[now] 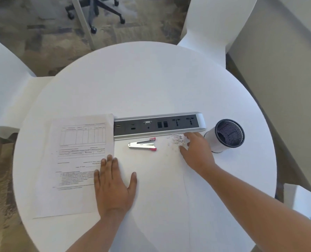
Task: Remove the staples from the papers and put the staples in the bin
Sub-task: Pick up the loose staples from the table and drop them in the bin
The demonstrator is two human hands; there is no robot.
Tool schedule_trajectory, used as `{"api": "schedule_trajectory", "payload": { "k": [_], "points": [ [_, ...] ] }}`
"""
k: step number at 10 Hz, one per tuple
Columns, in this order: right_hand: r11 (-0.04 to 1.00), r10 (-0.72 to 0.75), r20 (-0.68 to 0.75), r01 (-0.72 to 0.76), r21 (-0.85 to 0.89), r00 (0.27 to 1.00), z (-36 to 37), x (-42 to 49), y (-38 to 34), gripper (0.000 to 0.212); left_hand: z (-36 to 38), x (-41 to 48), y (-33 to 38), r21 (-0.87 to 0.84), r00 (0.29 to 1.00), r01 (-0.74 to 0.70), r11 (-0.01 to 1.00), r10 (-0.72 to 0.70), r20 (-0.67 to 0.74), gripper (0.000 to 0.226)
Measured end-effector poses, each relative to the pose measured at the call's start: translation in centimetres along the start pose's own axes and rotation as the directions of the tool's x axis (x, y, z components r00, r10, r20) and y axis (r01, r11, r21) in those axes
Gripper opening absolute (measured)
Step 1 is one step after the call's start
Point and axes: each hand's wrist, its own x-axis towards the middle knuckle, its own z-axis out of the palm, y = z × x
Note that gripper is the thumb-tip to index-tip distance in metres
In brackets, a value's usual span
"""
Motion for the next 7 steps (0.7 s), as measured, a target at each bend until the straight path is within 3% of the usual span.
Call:
{"api": "schedule_trajectory", "payload": {
  "k": [1, 3, 5, 7],
  "points": [
    [0.999, -0.003, 0.022, 0.004, -0.045, 1.0, 0.04, 1.44, -0.55, 0.046, 0.02, 0.0, 0.05, -0.002, 1.0, 0.002, 1.0, -0.003, -0.019, 0.085],
    [0.977, -0.137, 0.085, 0.149, -0.152, 0.987, 0.25, 2.04, -1.08, 0.02, 0.07, -0.06, 0.18, -0.019, 0.999, 0.009, 1.0, -0.009, -0.04, 0.085],
    [0.972, -0.18, 0.082, 0.19, -0.139, 0.98, 0.22, 2.04, -0.66, 0.02, 0.08, -0.05, 0.26, -0.025, 0.999, 0.019, 0.999, -0.02, -0.038, 0.084],
    [0.992, -0.122, 0.043, 0.122, -0.004, 0.992, -0.73, 1.57, -0.27, 0.017, 0.11, -0.09, 0.2, -0.019, 0.999, 0.026, 0.999, -0.026, -0.038, 0.084]
  ]
}}
